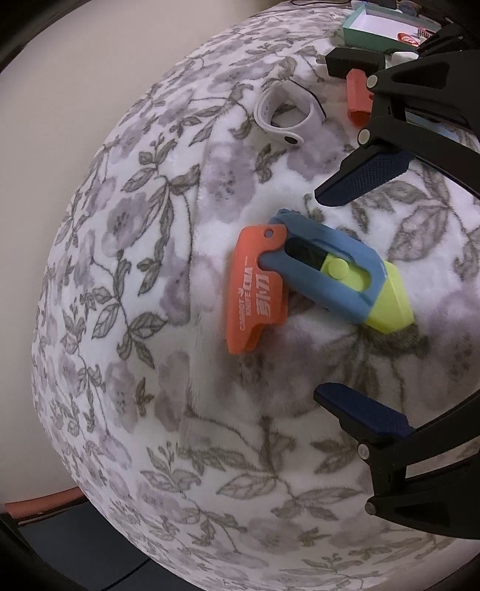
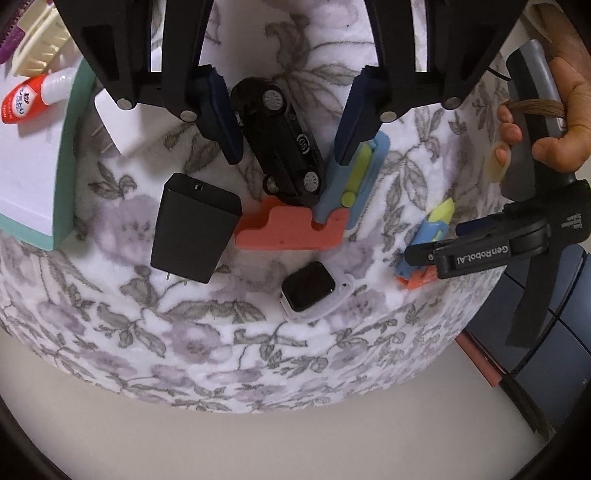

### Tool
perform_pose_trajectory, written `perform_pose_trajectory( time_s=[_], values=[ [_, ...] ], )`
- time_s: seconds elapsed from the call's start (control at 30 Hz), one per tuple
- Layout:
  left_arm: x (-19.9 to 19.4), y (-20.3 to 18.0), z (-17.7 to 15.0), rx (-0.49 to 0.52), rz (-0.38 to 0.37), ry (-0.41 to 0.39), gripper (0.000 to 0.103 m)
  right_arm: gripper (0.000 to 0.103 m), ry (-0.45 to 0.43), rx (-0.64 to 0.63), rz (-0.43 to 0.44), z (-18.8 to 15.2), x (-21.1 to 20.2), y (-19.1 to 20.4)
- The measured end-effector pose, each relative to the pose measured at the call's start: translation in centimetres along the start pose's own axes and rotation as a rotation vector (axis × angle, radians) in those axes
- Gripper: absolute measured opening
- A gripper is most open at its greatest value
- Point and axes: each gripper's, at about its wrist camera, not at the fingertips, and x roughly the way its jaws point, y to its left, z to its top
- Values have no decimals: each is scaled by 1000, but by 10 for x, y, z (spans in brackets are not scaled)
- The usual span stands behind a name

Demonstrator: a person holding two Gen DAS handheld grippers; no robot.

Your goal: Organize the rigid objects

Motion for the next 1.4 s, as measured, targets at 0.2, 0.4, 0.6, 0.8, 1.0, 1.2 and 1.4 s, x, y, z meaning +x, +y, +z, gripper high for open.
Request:
perform_pose_trajectory(
  time_s=[0.2, 0.4, 0.6, 0.8, 1.0, 1.2, 1.4],
  values=[
    [4, -6, 1, 22, 5, -17, 85, 49, -8, -5, -6, 2, 2, 0],
    [-4, -18, -3, 61, 4, -36, 54, 44, -5, -9, -22, 0, 1, 0],
    [-11, -30, -12, 105, -6, -31, 43, 42, -2, -17, -36, -7, -2, 0],
    [-21, -37, -30, 113, -38, -9, 41, 39, 7, -3, -38, -17, -9, -3],
    [-35, -39, -50, 98, -84, 10, 41, 38, 25, 39, -12, -28, -18, -7],
    [-61, -40, -61, 107, -92, -23, 41, 37, 8, 72, 13, -39, -37, -8],
    [-94, -42, -66, 123, -111, -79, 41, 37, -45, 92, 29, -46, -68, -6]
  ],
)
